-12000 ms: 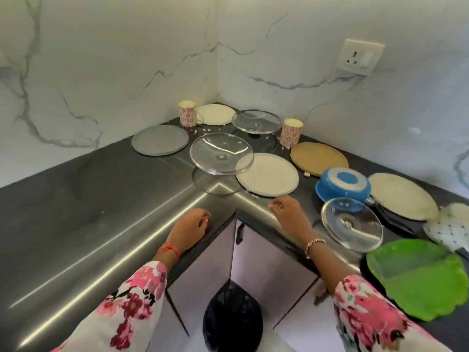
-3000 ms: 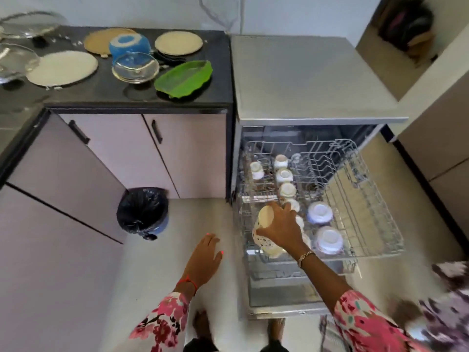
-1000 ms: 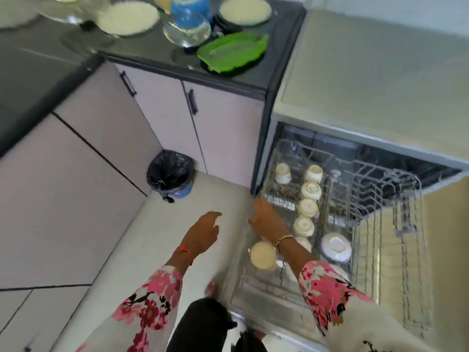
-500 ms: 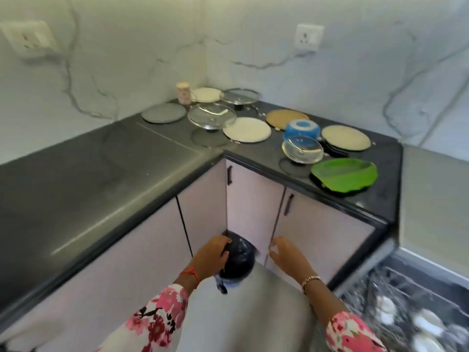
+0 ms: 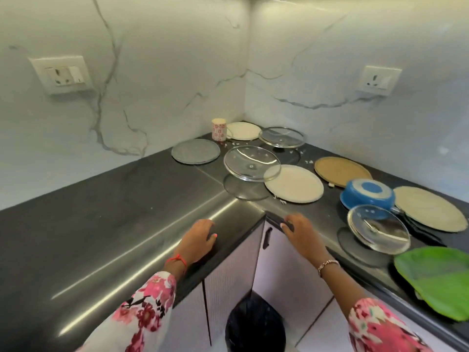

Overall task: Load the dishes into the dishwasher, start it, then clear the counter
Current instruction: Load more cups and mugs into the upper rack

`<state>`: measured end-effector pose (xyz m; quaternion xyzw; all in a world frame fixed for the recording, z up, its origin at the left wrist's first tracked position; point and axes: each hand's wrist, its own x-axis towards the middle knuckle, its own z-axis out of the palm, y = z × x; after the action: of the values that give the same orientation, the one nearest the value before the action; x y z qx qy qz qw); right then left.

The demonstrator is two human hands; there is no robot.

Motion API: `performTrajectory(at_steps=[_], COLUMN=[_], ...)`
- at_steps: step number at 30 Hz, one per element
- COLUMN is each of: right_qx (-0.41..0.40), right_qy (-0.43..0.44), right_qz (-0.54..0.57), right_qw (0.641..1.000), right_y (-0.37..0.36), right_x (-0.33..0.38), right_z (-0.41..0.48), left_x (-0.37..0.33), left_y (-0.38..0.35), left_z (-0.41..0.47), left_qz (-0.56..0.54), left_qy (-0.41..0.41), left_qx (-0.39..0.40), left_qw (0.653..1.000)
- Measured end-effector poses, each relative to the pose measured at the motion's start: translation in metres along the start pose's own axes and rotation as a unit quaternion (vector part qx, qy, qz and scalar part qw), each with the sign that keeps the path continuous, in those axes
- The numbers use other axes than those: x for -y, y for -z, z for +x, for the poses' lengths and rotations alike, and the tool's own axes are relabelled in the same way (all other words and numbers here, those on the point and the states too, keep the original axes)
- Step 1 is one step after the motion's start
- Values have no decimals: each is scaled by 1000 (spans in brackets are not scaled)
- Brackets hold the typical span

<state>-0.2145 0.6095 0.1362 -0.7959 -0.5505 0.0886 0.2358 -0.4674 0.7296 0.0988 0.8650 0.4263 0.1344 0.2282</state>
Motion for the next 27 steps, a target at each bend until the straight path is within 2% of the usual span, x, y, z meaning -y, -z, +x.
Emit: performTrajectory(at_steps=[8,13,18,27], right_qx=[-10,15,20,60], right_qy=[72,113,123,142], right_qz=[-8,8,19,19], right_qw=[997,993,992,988], right_y=[12,4,-14,-69], right_x=[7,17,36,89], right_z=[193,290,364,498], left_x=[39,73,119,215], left_y=[24,40,66,109], left_z=[137,200,253,337], left_qz=[-11,-9,-11,9], left_qy=[74,117,163,196], left_qx=[-64,-94,-109,-144], left_qw=[995,989,980,970])
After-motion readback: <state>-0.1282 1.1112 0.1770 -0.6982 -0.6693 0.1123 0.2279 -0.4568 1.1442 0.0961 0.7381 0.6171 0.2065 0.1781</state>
